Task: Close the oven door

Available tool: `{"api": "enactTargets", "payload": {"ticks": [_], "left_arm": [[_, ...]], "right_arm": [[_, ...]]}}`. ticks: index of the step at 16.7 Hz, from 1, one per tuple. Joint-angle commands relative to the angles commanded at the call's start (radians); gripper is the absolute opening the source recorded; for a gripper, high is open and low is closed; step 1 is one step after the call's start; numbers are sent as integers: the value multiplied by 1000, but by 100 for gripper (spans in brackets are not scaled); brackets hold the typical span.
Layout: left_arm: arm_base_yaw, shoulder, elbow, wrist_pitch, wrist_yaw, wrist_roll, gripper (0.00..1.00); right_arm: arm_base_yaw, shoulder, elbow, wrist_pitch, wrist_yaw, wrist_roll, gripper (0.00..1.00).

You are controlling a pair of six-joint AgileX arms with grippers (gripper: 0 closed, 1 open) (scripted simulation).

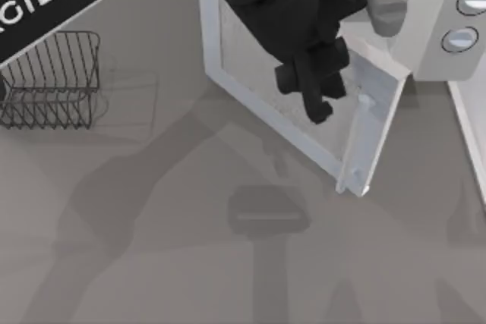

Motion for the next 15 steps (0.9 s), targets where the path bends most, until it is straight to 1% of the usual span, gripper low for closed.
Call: {"api": "enactTargets", "payload": {"ticks": [4, 9, 15], "left_arm": [[-14, -7, 12, -3, 1, -2, 0], [37, 91, 47, 65, -50, -72, 0], [28, 84, 44, 63, -44, -64, 0]], "right_arm": [[0, 0, 0, 0, 0, 0, 100], [0, 0, 0, 0, 0, 0, 100], [0, 0, 0, 0, 0, 0, 100]]}}
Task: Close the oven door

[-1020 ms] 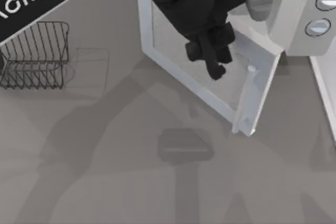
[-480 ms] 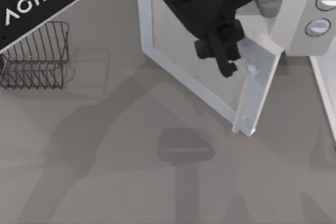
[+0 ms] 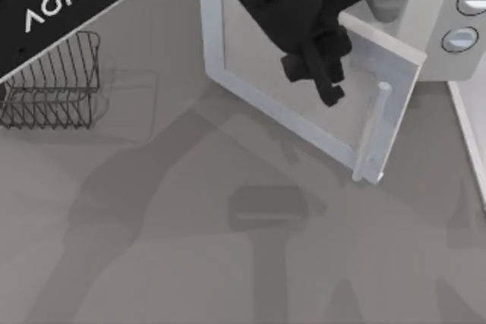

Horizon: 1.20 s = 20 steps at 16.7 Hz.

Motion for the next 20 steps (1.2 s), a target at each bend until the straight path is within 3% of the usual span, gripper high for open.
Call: {"api": "enactTargets", "payload": {"ticks": [16, 20], "left_arm": [[-35, 71, 91, -21, -16, -39, 0], [-106, 40, 122, -104, 24, 8, 0]], "right_arm": [[0, 0, 0, 0, 0, 0, 100], [0, 0, 0, 0, 0, 0, 100]]}}
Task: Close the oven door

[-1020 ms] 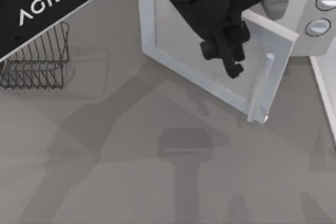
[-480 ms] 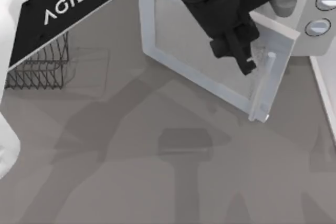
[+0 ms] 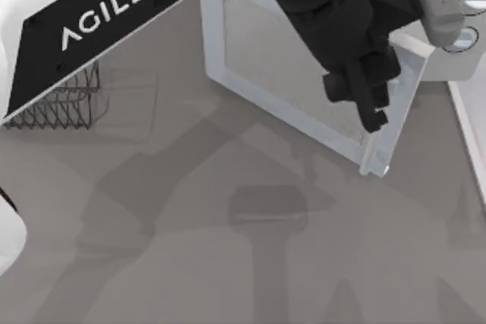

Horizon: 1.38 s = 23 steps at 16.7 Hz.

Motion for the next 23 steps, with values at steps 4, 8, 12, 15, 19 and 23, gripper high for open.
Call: {"api": "enactTargets", "payload": {"ticks": [4, 8, 12, 15, 19, 23], "left_arm": [[-33, -20, 41, -35, 5, 3, 0], [17, 75, 78, 27, -37, -57, 0], [40, 103, 81, 53, -55, -81, 0], [33, 104, 82, 49, -53, -79, 0], [10, 157, 163, 10, -54, -91, 0], [4, 190, 224, 2, -66, -109, 0]], "right_arm": [[0, 0, 0, 0, 0, 0, 100], [0, 0, 0, 0, 0, 0, 100], [0, 0, 0, 0, 0, 0, 100], [0, 0, 0, 0, 0, 0, 100], [0, 0, 0, 0, 0, 0, 100], [0, 0, 0, 0, 0, 0, 100]]}}
